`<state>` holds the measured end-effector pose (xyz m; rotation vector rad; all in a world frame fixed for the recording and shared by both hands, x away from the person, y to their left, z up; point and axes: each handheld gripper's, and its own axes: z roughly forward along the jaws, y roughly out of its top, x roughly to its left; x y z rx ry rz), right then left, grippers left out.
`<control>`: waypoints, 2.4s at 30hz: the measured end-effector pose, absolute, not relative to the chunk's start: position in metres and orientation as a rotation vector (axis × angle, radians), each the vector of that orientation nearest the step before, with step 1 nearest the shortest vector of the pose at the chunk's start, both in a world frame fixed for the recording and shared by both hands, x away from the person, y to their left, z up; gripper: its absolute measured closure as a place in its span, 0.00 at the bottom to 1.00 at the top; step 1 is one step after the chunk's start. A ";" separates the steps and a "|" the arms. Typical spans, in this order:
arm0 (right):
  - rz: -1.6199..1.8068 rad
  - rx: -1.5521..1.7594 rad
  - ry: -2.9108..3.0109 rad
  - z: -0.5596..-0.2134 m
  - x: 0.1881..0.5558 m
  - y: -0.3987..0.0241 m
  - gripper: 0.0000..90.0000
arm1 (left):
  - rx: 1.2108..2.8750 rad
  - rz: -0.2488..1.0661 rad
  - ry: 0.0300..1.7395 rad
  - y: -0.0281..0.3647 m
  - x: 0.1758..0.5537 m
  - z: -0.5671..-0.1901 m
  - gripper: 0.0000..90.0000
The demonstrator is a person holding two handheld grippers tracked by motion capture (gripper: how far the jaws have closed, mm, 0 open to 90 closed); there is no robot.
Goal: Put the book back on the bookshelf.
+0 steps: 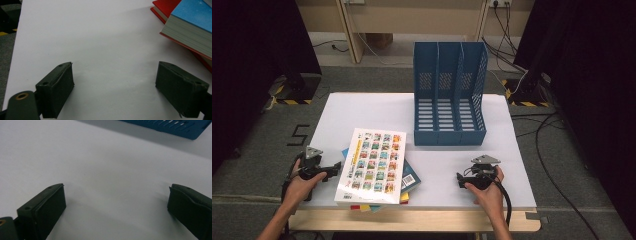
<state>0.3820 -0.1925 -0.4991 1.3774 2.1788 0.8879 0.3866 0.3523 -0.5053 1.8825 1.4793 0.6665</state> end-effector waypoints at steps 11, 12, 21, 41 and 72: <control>0.886 1.375 2.178 -0.499 0.382 -0.192 0.03 | 1.887 0.674 1.479 0.352 0.386 -0.505 0.15; 0.886 1.376 2.179 -0.499 0.382 -0.192 0.03 | 1.886 0.677 1.477 0.352 0.386 -0.505 0.15; 0.891 1.375 2.177 -0.499 0.382 -0.193 0.03 | 1.866 0.629 1.489 0.355 0.384 -0.503 0.17; 1.162 1.322 2.124 -0.480 0.372 -0.184 0.18 | 1.865 0.489 1.397 0.343 0.366 -0.477 0.17; 1.287 1.234 2.221 -0.478 0.368 -0.154 0.19 | 1.989 0.467 1.283 0.321 0.343 -0.464 0.50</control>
